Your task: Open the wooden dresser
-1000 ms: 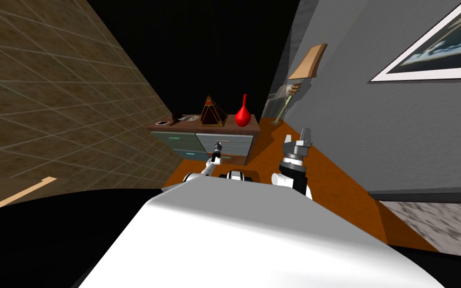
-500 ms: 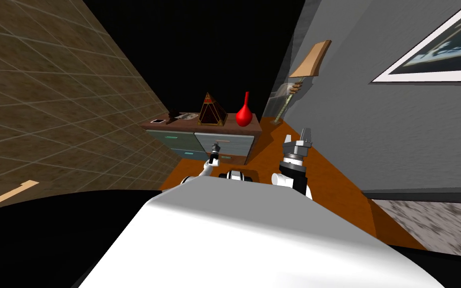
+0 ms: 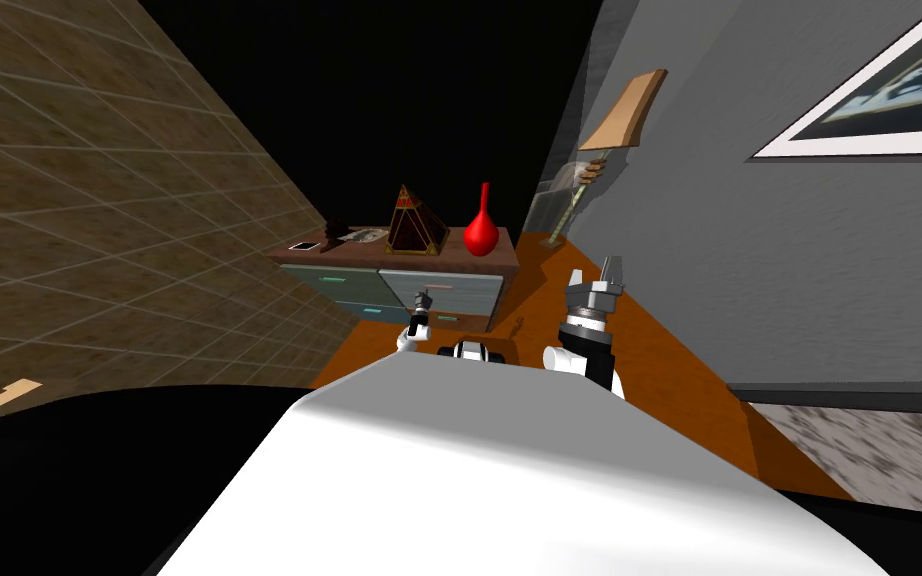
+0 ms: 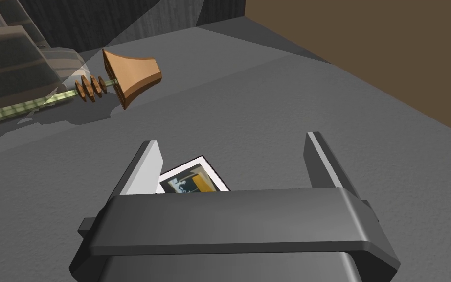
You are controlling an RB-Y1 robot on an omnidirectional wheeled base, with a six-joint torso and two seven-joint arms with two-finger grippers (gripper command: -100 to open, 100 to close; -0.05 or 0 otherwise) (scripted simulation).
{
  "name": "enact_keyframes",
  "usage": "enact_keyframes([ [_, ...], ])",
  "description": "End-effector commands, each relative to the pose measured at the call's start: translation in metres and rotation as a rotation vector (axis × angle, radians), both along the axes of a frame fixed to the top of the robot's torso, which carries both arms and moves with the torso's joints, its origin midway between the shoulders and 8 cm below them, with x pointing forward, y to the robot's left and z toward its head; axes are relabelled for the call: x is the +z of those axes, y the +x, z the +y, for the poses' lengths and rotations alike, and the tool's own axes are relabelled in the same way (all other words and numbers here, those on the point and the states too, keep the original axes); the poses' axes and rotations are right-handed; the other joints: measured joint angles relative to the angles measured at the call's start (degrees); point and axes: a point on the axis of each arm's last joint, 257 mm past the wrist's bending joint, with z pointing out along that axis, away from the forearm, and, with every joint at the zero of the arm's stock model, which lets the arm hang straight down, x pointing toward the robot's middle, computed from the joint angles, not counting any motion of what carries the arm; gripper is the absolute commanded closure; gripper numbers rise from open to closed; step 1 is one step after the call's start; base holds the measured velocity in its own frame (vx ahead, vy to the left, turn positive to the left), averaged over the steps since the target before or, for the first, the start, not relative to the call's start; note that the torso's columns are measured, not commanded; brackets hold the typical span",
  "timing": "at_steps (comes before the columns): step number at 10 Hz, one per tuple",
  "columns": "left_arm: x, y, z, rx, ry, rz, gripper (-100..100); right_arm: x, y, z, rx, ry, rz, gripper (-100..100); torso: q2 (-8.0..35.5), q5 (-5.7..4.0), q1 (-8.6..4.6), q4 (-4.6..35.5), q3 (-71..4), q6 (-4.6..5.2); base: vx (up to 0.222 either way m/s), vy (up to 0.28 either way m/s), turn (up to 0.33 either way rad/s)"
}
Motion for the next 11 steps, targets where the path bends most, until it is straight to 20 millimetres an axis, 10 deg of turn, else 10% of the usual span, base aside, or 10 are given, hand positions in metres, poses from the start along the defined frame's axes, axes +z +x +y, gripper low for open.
enact_keyframes([
  [1, 0.001, -0.022, 0.021, 0.004, 0.006, -0.007, 100, 0.0, 0.0, 0.0, 0.0, 0.0, 0.0, 0, -0.12, -0.05, -0.18, -0.01, -0.06, -0.02, 0.089, -0.069, -0.012],
  [11, 0.012, -0.109, 0.06, -0.017, 0.01, -0.012, 100, 0.0, 0.0, 0.0, 0.0, 0.0, 0.0, 0, -0.33, 0.01, -0.21, -0.17, -0.19, 0.04, 0.071, -0.049, -0.017],
])
